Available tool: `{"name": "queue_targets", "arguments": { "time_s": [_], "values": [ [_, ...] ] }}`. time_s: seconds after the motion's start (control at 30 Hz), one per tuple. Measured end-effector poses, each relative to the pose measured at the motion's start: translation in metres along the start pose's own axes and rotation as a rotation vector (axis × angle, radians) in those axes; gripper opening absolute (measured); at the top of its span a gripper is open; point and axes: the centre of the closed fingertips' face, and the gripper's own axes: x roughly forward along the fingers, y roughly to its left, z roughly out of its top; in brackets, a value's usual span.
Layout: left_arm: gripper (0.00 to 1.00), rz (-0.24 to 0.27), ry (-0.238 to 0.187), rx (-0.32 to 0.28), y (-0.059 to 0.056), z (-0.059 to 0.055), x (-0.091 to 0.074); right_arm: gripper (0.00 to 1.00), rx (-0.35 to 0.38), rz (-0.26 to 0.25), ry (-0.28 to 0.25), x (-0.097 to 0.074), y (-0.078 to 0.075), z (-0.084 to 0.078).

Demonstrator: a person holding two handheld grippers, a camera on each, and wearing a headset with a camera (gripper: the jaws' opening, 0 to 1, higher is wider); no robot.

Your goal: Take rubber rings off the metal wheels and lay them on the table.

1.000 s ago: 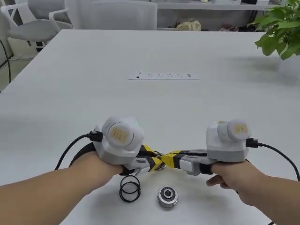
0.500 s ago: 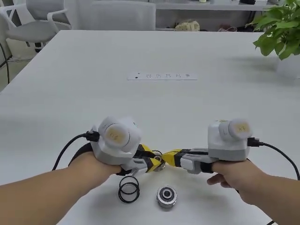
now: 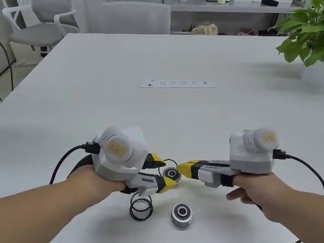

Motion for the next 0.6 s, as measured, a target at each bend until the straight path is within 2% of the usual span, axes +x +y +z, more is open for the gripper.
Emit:
{"name": "queue_targets", "arguments": {
  "time_s": [0.3, 0.6],
  "values": [
    [0.4, 0.005, -0.066, -0.017, 0.0, 0.015, -0.023, 0.0, 0.008, 0.015, -0.02, -0.003, 0.006, 0.007],
    [0.49, 0.012, -0.099, -0.033, -0.002, 0.018, -0.048, 0.0, 0.012, 0.038, -0.033, -0.003, 0.015, 0.011]
  ]
}}
